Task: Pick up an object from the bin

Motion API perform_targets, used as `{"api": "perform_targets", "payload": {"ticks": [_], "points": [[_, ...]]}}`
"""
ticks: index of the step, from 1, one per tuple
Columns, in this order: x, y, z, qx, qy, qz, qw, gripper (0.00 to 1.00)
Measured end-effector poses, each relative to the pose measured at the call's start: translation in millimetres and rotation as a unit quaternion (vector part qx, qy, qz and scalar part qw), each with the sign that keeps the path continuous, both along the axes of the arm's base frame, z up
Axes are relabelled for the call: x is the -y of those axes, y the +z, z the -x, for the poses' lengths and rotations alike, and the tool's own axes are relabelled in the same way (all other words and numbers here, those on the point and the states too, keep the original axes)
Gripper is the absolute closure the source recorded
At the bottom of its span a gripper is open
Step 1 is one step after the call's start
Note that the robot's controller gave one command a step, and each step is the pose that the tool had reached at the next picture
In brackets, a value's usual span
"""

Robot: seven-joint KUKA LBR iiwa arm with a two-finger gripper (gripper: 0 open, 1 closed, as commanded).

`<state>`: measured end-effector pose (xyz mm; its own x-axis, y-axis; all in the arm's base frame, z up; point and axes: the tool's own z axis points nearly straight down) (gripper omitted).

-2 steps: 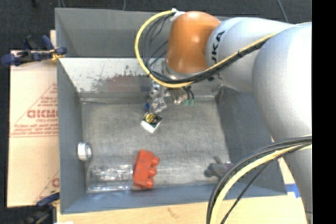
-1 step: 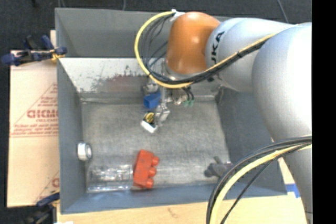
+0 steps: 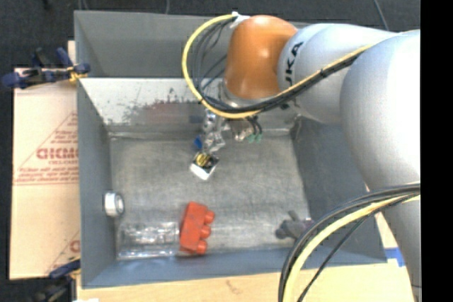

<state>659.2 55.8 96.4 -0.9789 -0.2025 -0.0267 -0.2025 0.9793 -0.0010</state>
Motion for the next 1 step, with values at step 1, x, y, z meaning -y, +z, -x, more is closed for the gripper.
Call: {"api": "perform_targets", "payload": {"ticks": [1], "points": [[-0.3, -1.3, 1.7, -0.0040, 0.000, 0.000, 1.0000, 0.00]]}}
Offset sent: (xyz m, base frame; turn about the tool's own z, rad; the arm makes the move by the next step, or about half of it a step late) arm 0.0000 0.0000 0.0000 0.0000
